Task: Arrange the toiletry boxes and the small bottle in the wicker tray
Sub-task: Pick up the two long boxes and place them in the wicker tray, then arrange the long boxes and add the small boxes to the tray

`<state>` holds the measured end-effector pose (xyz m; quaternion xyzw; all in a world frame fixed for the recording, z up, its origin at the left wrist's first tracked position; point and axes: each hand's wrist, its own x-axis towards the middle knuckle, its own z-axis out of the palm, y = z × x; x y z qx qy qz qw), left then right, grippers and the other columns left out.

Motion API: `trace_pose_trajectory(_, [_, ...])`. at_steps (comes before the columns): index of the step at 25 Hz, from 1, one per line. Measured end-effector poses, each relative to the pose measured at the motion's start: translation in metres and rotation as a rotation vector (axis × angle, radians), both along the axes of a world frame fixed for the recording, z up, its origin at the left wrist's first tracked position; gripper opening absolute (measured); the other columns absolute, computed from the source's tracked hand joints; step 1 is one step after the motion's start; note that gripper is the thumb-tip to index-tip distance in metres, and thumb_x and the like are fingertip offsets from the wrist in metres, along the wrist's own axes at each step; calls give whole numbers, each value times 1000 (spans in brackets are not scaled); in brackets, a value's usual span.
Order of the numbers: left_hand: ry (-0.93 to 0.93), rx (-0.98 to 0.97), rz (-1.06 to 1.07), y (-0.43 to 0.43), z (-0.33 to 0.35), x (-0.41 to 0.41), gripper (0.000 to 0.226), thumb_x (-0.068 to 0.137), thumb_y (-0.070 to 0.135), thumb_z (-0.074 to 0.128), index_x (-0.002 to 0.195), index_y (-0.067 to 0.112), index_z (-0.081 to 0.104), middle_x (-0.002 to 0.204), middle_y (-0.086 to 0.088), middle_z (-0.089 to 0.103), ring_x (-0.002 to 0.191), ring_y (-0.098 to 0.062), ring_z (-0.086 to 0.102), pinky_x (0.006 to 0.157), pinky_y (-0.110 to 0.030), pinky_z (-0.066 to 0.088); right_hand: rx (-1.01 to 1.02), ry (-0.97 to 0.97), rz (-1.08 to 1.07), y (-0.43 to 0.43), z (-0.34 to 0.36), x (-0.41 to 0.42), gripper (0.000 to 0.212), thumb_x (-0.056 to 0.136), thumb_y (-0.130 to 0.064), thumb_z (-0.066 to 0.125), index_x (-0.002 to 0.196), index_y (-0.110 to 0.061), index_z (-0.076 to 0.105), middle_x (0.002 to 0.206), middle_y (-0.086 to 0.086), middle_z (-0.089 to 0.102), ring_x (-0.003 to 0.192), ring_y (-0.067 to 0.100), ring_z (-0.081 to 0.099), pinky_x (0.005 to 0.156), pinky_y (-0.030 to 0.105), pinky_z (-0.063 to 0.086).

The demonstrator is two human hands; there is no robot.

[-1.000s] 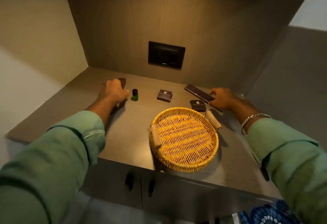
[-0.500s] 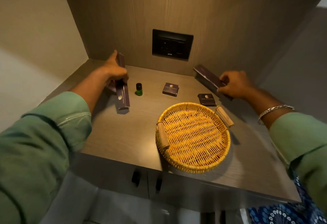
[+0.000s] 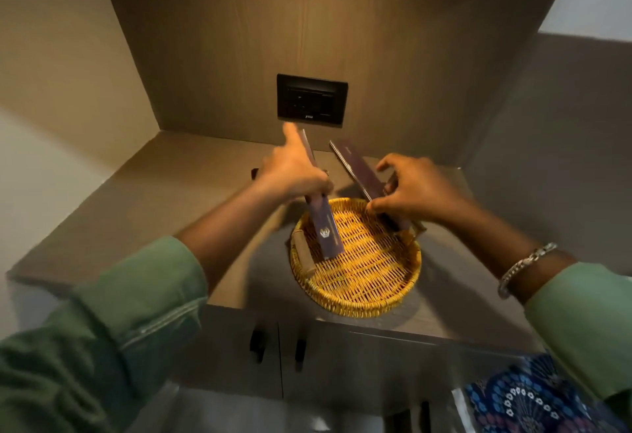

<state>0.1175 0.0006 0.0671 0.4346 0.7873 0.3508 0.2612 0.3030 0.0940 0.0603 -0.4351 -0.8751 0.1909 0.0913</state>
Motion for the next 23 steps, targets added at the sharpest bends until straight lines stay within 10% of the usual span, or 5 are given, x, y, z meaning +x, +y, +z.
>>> trace_pose_trajectory(16, [278, -410, -120, -6, -45, 2, 117, 57, 57, 83, 148, 23, 17, 142, -13, 48, 126, -37, 49, 100, -53, 46, 177, -143, 12, -38, -52, 17, 22, 80, -26, 70, 97, -15, 64, 88, 4, 60, 71, 17, 55, 60, 28, 47])
trace_pose_trajectory(23, [455, 63, -15, 36, -16, -18, 88, 67, 58, 75, 138, 22, 37, 136, -11, 52, 122, -30, 51, 96, -52, 49, 278, -33, -44, -2, -28, 17, 10, 82, -28, 61, 80, -18, 63, 71, 1, 60, 62, 17, 57, 50, 32, 49])
